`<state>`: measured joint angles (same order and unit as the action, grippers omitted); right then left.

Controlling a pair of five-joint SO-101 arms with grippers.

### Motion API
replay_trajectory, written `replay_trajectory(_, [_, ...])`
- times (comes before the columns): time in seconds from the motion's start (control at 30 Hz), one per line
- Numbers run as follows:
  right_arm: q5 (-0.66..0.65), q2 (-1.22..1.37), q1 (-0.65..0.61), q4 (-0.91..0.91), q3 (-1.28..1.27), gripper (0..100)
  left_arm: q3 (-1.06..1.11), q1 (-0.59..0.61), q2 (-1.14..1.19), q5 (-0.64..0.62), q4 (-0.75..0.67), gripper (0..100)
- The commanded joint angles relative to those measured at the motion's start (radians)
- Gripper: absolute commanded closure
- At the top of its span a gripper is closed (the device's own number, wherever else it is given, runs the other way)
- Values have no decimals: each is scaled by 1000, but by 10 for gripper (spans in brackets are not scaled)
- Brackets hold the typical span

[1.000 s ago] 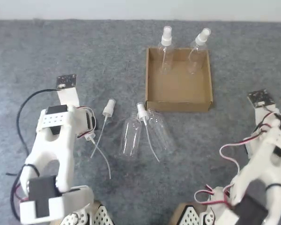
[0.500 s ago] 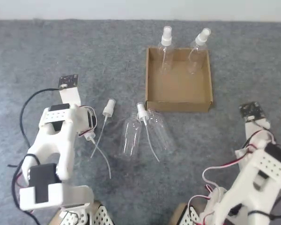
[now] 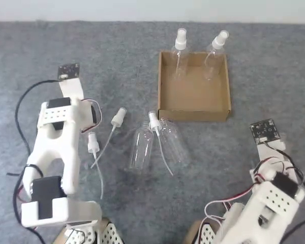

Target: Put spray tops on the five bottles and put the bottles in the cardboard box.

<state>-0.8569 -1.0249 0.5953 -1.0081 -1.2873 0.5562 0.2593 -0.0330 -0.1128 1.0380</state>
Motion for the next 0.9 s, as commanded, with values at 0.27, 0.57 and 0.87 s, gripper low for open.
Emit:
replay_trajectory(0.27, [-5,-81,-5,-2,-20,766,-71,-26,-11,95,180,826])
replay_trajectory(0.57, [-8,-87,-1,-2,-20,738,104,-103,-121,86,69,827])
replay_trajectory(0.87, [-8,-90,-4,-2,-25,738,188,48,-135,95,-38,827])
